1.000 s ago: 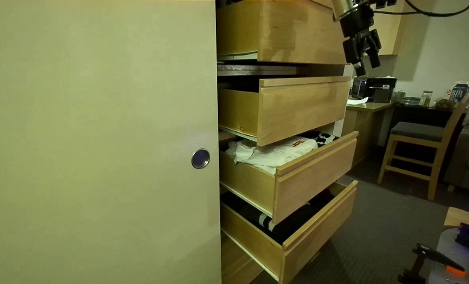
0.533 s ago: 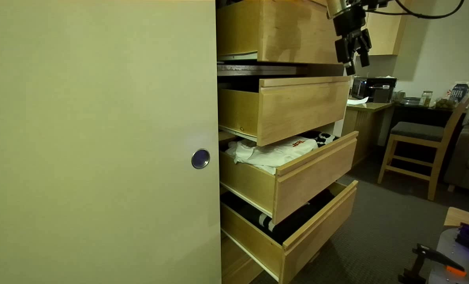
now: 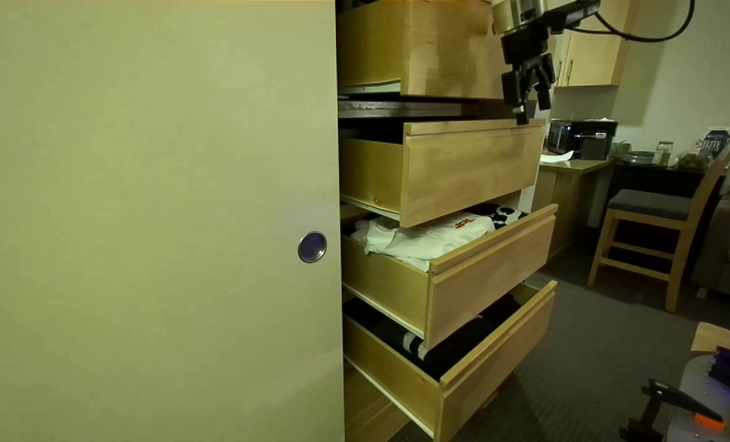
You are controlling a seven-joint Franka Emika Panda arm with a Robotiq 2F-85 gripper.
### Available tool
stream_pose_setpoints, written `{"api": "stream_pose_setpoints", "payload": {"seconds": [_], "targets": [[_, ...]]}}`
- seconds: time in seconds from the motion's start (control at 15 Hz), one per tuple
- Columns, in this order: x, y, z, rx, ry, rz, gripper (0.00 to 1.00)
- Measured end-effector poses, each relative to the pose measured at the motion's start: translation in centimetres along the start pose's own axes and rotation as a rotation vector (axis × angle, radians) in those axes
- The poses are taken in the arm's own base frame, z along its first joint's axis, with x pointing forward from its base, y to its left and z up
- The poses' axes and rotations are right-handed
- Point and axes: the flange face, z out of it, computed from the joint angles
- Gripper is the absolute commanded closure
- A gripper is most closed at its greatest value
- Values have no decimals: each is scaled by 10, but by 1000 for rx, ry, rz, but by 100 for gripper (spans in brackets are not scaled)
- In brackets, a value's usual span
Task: Close the first top drawer
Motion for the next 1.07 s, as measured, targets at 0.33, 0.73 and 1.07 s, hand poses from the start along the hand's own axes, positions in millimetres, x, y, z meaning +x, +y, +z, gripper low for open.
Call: {"api": "stream_pose_setpoints", "payload": {"seconds": [0.33,0.73,1.07], "targets": [[26,-1,3,9,2,7,0],[70,13,4,26,9,46,0],[97,31,6,45,-4,85,0]]}}
